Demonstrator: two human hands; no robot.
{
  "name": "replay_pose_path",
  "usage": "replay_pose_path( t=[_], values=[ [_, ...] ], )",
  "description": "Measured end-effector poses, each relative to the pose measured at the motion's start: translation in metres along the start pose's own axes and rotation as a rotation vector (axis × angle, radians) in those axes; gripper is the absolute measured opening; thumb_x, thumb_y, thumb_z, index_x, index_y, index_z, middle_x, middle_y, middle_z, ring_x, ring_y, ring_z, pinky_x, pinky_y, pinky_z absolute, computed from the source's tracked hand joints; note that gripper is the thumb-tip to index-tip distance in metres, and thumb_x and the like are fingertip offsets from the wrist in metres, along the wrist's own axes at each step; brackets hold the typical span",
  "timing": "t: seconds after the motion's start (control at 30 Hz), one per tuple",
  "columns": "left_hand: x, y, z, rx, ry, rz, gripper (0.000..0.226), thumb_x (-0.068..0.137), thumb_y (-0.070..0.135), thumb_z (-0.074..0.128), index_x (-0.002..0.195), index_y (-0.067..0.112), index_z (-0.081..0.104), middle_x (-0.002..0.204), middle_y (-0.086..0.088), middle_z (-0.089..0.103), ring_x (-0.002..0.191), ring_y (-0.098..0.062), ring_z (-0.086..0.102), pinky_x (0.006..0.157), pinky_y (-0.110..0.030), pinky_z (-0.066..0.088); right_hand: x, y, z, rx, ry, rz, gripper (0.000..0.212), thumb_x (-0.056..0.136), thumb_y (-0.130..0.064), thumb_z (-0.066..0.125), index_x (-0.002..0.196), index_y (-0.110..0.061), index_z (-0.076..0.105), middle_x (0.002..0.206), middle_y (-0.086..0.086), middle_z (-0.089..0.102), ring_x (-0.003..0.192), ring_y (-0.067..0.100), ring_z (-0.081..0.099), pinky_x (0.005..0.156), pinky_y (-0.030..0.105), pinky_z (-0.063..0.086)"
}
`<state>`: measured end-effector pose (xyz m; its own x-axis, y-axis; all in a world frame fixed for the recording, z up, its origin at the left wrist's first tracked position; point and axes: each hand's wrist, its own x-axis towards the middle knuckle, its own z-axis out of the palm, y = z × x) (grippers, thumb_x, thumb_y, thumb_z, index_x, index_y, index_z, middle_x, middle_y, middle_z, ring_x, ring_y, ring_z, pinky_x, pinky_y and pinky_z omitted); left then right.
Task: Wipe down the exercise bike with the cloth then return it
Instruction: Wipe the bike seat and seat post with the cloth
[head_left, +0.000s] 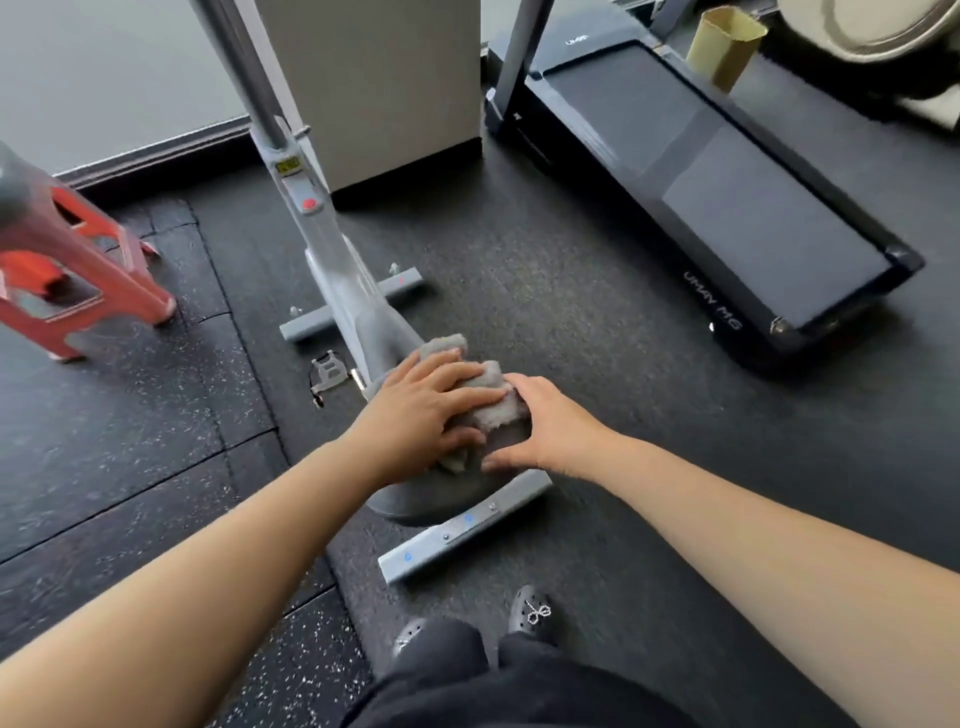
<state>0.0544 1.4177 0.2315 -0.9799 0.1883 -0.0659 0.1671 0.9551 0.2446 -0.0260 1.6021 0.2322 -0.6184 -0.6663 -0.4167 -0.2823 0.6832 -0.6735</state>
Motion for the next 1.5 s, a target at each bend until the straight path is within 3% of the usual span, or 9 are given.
replay_pose_path(
  t=[0.1, 0.27, 0.43, 0.57, 0.7, 0.8, 1.13, 1.3, 1.5],
  values=[
    [0.003, -0.013, -0.001, -0.083, 0.164, -0.019, 0.039, 0.085, 0.044, 0.044, 0.113, 0.030, 0.068, 0.119, -0.001, 0.065, 0.116, -0.030, 0.055, 0.102, -0.039, 0.041, 0.001, 0.003, 0.002, -0.021, -0.009, 0.012, 0.113, 0.054, -0.051, 0.084, 0.146, -0.022, 0.024, 0.147, 0.000, 0.031, 0.134, 0.016, 0.036, 0.107, 0.026, 0.031],
    [0.017, -0.024, -0.017, -0.164, 0.265, -0.174, 0.033, 0.089, 0.033, 0.047, 0.096, 0.015, 0.074, 0.102, -0.012, 0.068, 0.096, -0.037, 0.060, 0.091, -0.035, 0.042, 0.000, 0.004, 0.005, -0.008, 0.006, 0.006, 0.112, 0.054, -0.050, 0.084, 0.145, -0.022, 0.026, 0.145, 0.001, 0.035, 0.133, 0.018, 0.038, 0.111, 0.031, 0.031],
    [0.000, 0.019, -0.020, -0.195, 0.207, -0.230, 0.046, 0.091, 0.047, 0.033, 0.123, 0.030, 0.061, 0.127, -0.005, 0.060, 0.119, -0.030, 0.051, 0.101, -0.042, 0.039, 0.003, 0.000, 0.006, 0.039, 0.006, 0.012, 0.098, 0.049, -0.048, 0.085, 0.134, -0.022, 0.043, 0.135, 0.004, 0.049, 0.125, 0.018, 0.049, 0.106, 0.033, 0.040],
    [-0.006, 0.047, 0.012, -0.019, -0.085, -0.181, 0.067, 0.083, 0.059, 0.002, 0.143, 0.044, 0.027, 0.157, 0.006, 0.020, 0.147, -0.022, 0.007, 0.118, -0.047, 0.005, 0.003, 0.003, 0.008, 0.032, 0.035, 0.045, 0.072, 0.060, -0.035, 0.079, 0.122, -0.015, 0.047, 0.124, 0.008, 0.051, 0.114, 0.024, 0.054, 0.090, 0.030, 0.044],
    [0.007, 0.023, 0.009, 0.056, -0.037, -0.091, 0.060, 0.086, 0.059, 0.009, 0.136, 0.046, 0.039, 0.145, 0.008, 0.040, 0.140, -0.019, 0.027, 0.117, -0.042, 0.005, 0.001, 0.004, 0.011, 0.066, 0.045, 0.045, 0.109, 0.043, -0.054, 0.084, 0.137, -0.019, 0.039, 0.135, 0.003, 0.047, 0.125, 0.017, 0.047, 0.106, 0.035, 0.040],
    [0.020, 0.002, 0.003, 0.050, -0.006, -0.099, 0.049, 0.093, 0.053, 0.021, 0.133, 0.041, 0.047, 0.133, 0.005, 0.051, 0.129, -0.020, 0.040, 0.115, -0.037, 0.007, -0.003, 0.004, 0.012, 0.070, 0.042, 0.042, 0.101, 0.053, -0.046, 0.086, 0.138, -0.018, 0.038, 0.133, -0.003, 0.044, 0.125, 0.012, 0.044, 0.106, 0.026, 0.035],
    [0.024, -0.017, -0.033, -0.088, 0.423, -0.423, 0.034, 0.098, 0.024, 0.036, 0.106, 0.014, 0.068, 0.108, -0.015, 0.063, 0.107, -0.035, 0.051, 0.093, -0.037, 0.031, 0.001, -0.004, 0.004, -0.021, 0.010, 0.004, 0.108, 0.061, -0.048, 0.082, 0.146, -0.014, 0.025, 0.149, 0.004, 0.032, 0.137, 0.019, 0.034, 0.111, 0.027, 0.026],
    [0.010, -0.015, 0.006, 0.037, 0.006, -0.404, 0.051, 0.093, 0.059, 0.026, 0.141, 0.044, 0.031, 0.158, 0.009, 0.017, 0.147, -0.017, 0.002, 0.118, -0.044, -0.003, 0.014, -0.011, 0.005, -0.064, -0.015, -0.065, 0.107, 0.063, -0.046, 0.081, 0.147, -0.013, 0.024, 0.151, 0.006, 0.030, 0.140, 0.018, 0.029, 0.114, 0.026, 0.021],
    [0.051, -0.059, -0.012, 0.027, 0.105, -0.419, 0.040, 0.098, 0.043, 0.034, 0.111, 0.024, 0.067, 0.132, -0.002, 0.054, 0.130, -0.028, 0.035, 0.109, -0.038, 0.021, 0.014, -0.001, 0.009, -0.006, 0.018, -0.062, 0.105, 0.064, -0.043, 0.082, 0.148, -0.017, 0.025, 0.152, 0.001, 0.028, 0.139, 0.014, 0.029, 0.111, 0.021, 0.020]
  ],
)
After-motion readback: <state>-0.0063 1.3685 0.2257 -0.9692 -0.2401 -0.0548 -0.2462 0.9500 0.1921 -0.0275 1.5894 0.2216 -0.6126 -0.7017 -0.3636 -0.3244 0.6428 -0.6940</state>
